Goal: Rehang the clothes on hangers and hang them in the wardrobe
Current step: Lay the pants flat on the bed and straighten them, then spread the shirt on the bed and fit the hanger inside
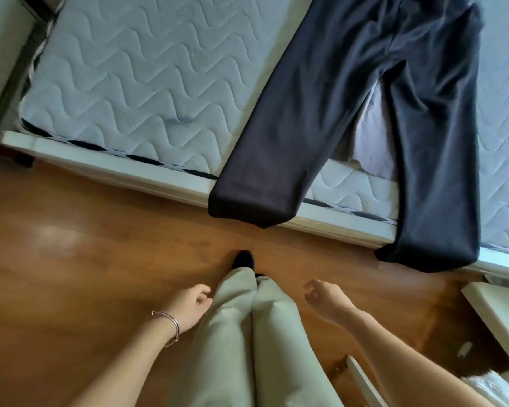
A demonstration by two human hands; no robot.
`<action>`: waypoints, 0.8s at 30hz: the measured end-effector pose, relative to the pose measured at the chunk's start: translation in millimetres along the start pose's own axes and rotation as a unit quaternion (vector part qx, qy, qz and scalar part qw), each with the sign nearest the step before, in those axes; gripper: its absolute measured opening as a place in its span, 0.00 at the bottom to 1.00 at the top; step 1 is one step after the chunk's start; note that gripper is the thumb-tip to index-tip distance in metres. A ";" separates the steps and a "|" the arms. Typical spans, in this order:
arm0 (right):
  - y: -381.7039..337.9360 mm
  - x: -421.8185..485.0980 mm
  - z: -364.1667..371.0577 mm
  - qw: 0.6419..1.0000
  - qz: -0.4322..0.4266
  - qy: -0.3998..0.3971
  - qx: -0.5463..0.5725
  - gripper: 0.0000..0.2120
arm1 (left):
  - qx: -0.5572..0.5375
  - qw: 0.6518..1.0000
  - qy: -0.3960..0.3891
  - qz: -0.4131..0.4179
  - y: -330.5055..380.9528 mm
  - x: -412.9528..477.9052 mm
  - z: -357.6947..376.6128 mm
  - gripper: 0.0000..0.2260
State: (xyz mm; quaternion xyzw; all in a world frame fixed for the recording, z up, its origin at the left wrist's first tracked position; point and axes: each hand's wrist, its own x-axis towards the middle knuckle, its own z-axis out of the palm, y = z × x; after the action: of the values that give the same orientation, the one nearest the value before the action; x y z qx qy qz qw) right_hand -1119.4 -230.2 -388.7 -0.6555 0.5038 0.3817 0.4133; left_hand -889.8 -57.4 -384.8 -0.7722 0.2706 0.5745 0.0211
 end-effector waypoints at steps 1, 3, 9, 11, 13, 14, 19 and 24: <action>-0.4 -10.1 0.1 1.000 -0.006 -0.002 -0.005 0.18 | -0.020 1.000 0.002 -0.012 -8.5 -15.1 9.7 0.15; -2.1 -28.8 -0.4 0.999 -0.024 -0.008 -0.026 0.18 | -0.057 0.997 0.008 -0.042 -28.8 -41.3 30.3 0.15; -11.6 -66.8 -0.6 0.992 -0.069 -0.017 -0.102 0.17 | -0.255 0.953 0.093 -0.133 -74.3 -104.4 85.5 0.13; -19.6 -70.3 0.3 0.987 -0.085 -0.023 -0.135 0.17 | -0.321 0.927 0.141 -0.134 -82.6 -120.0 99.6 0.12; -28.1 -68.3 0.2 0.981 -0.087 -0.034 -0.170 0.17 | -0.386 0.896 0.173 -0.137 -90.3 -135.3 110.6 0.08; -33.1 -65.7 0.3 0.979 -0.087 -0.034 -0.180 0.16 | -0.416 0.880 0.181 -0.139 -94.1 -142.6 114.9 0.07; -76.8 -44.6 2.6 0.969 -0.092 -0.014 -0.229 0.15 | -0.499 0.823 0.203 -0.181 -136.9 -164.1 135.8 0.12; -156.5 -20.6 34.5 0.965 -0.087 0.009 -0.248 0.08 | -0.596 0.733 0.236 -0.227 -210.1 -170.8 124.3 0.09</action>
State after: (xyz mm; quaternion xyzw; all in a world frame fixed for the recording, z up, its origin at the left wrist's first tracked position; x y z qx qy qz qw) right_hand -973.6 -167.5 -357.9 -0.7822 0.3382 0.4511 0.2652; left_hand -938.9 231.7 -331.9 -0.7759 -0.3145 0.3952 -0.3781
